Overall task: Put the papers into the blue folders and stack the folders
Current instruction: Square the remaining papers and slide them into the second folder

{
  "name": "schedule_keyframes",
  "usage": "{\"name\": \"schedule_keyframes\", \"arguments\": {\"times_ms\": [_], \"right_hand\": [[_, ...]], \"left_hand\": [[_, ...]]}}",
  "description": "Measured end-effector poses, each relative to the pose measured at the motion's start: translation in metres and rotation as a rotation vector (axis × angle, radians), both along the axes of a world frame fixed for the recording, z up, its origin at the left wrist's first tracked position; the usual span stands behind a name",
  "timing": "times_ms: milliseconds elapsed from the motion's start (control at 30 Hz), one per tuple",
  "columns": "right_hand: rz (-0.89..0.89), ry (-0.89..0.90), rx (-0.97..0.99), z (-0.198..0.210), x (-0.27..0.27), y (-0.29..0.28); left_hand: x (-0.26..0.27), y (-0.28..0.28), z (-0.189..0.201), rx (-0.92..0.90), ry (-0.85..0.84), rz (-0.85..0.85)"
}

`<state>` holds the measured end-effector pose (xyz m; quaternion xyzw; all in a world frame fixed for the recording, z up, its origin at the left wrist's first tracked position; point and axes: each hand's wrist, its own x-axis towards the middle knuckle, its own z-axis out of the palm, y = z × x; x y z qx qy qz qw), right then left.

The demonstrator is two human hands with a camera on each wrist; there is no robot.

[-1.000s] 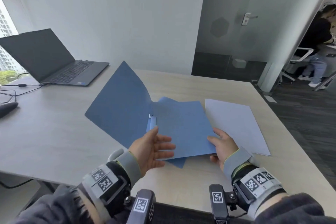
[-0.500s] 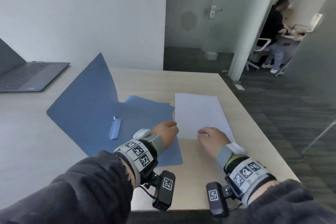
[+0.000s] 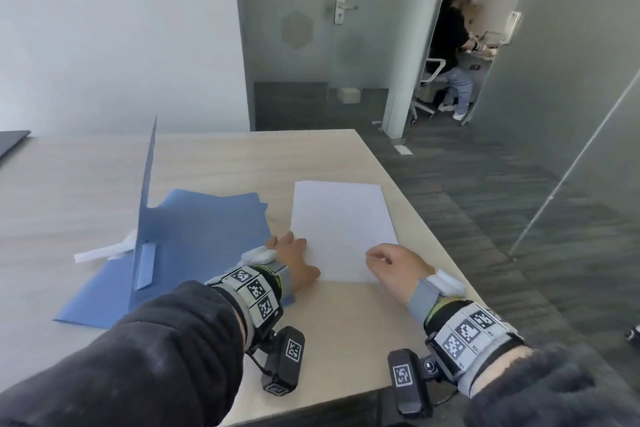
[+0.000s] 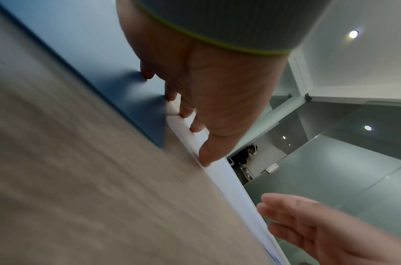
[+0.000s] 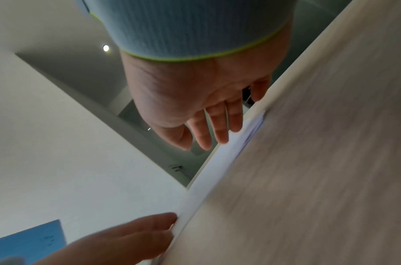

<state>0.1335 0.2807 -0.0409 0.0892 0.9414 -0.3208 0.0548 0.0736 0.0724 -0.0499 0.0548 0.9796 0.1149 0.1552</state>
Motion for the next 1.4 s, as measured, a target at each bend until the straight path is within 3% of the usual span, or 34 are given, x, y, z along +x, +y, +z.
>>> {"name": "schedule_keyframes", "arguments": {"times_ms": [100, 200, 400, 467, 567, 667, 867, 1033, 1166, 1400], "right_hand": [[-0.207, 0.006, 0.057, 0.001, 0.003, 0.039], [-0.356, -0.099, 0.119, -0.002, 0.005, 0.074], [-0.589, -0.197, -0.329, -0.021, 0.007, 0.106], [-0.585, -0.173, -0.345, -0.018, 0.008, 0.11], [-0.576, 0.012, -0.368, -0.013, 0.01, 0.112], [-0.51, 0.144, -0.296, -0.002, 0.017, 0.102], [-0.383, 0.297, -0.398, 0.009, 0.021, 0.087], [-0.363, 0.441, -0.782, 0.019, 0.03, 0.082], [-0.276, 0.44, -0.989, 0.022, 0.026, 0.067], [-0.138, 0.374, -1.02, 0.035, 0.015, 0.028]], "left_hand": [[0.005, 0.023, -0.005, 0.02, 0.054, -0.081], [0.011, 0.04, -0.002, 0.048, 0.074, -0.155], [0.024, 0.066, 0.002, 0.008, -0.004, -0.247], [0.029, 0.071, 0.004, 0.018, -0.007, -0.276], [0.034, 0.073, 0.009, 0.04, 0.001, -0.28], [0.036, 0.074, 0.014, 0.135, -0.029, -0.197], [0.039, 0.079, 0.034, 0.594, -0.117, 0.062], [0.035, 0.063, 0.055, 0.951, -0.052, 0.279], [0.027, 0.03, 0.071, 1.083, -0.043, 0.356], [0.034, -0.012, 0.071, 1.18, 0.001, 0.335]]}}
